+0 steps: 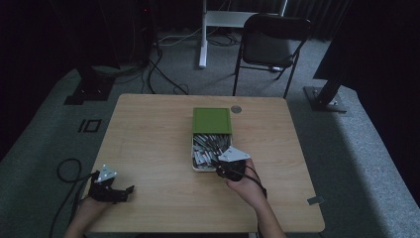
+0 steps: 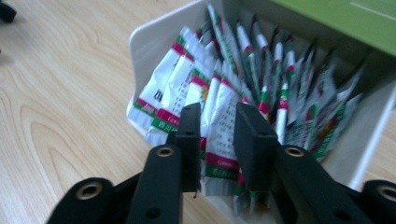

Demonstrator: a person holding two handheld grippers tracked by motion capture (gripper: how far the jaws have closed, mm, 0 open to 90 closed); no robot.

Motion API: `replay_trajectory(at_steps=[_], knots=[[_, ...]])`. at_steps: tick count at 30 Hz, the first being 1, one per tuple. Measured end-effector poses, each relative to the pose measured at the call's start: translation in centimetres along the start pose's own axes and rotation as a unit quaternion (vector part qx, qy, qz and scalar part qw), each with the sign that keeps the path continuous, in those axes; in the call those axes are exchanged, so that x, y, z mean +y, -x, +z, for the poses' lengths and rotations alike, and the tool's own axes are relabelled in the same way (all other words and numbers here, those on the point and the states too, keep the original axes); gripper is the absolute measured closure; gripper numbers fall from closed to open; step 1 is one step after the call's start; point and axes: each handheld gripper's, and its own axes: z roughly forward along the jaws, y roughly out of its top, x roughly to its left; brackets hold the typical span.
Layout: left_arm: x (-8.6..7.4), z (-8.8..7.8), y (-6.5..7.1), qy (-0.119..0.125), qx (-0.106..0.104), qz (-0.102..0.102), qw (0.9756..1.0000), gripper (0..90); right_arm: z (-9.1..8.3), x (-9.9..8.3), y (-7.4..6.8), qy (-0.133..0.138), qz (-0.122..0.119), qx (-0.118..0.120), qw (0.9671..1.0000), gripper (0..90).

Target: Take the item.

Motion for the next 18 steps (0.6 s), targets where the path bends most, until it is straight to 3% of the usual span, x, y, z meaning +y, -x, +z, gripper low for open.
replay_trajectory(at_steps=[12, 18], knots=[[0.0, 0.0, 0.0, 0.000, 0.000, 0.001, 1.0000, 1.4, 0.9, -0.3, 0.1, -0.026, -0.002, -0.025, 0.9994, 77.2], [0.0, 0.0, 0.0, 0.000, 0.000, 0.001, 1.0000, 1.4, 1.7, -0.4, -0.2, -0.035, -0.003, -0.026, 0.9991, 77.4]])
